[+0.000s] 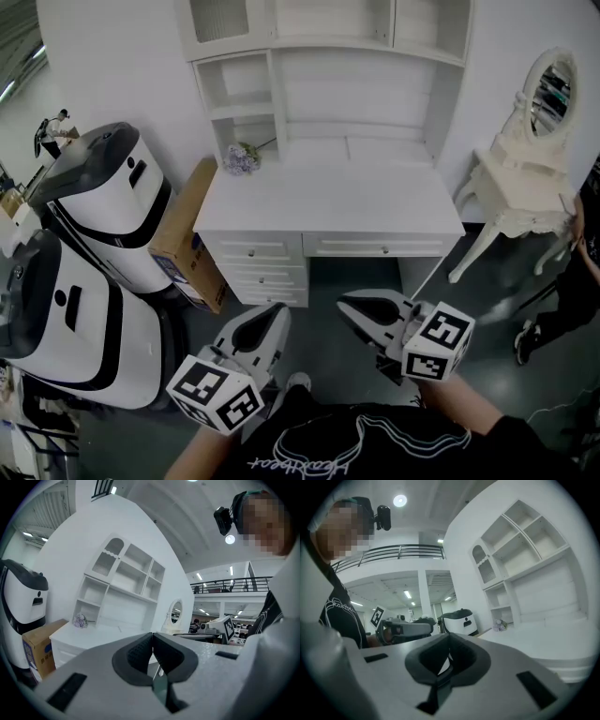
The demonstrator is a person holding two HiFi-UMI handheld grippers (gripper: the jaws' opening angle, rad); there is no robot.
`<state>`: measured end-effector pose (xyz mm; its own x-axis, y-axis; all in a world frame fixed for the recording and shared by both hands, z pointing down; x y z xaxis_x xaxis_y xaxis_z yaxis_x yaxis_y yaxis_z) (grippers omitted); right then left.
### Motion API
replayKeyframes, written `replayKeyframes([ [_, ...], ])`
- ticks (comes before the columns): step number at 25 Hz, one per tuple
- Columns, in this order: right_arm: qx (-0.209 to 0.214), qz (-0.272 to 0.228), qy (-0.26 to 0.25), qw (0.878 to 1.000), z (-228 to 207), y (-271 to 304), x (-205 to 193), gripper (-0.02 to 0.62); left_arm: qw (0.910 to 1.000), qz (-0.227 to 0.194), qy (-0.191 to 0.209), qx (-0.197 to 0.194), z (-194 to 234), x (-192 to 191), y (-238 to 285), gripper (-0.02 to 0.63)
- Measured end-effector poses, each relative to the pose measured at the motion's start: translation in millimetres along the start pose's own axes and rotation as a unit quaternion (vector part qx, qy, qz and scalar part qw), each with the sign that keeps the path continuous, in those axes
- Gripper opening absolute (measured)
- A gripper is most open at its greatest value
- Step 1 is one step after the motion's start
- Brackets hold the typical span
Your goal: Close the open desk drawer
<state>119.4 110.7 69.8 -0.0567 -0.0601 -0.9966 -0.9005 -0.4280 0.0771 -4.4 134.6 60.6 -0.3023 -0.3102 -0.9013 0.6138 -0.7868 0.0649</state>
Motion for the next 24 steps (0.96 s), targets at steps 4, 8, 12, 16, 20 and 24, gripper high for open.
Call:
replayKeyframes([
  [4,0.003,0.001,-0.018,1.0,7,-2,0,0.006,1.0,0.007,-0.001,0.001,-4,-8,-1,0.005],
  [8,0.006,-0.003,-0.017,1.0,13,-5,-1,0.006,0.9999,0.01,0.002,-0.003,-9,-11,-1,0.005],
  [12,0.008,0.002,-0.02,1.0,17,-6,-4,0.006,0.9999,0.011,0.003,-0.005,-11,-14,-1,0.005],
  [16,0.008,0.004,-0.027,1.0,20,-9,-1,0.006,0.9999,0.005,0.005,-0.012,-19,-11,-1,0.005],
  [20,0.009,0.0,-0.007,1.0,21,-10,-6,0.006,0.9998,0.007,0.015,-0.012,-21,-12,-2,0.005],
  [24,0.01,-0.003,-0.004,1.0,25,-10,-6,0.006,0.9998,0.013,0.011,-0.014,-22,-19,-6,0.005],
])
Point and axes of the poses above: the fingertips, and each gripper's own axes: y forward along the fingers, z to its left, x out of its top, the point moved 3 cm from there along -y, backward along the fingers, and after that the axes turned 10 degrees about -y, right-handed, at the moved point
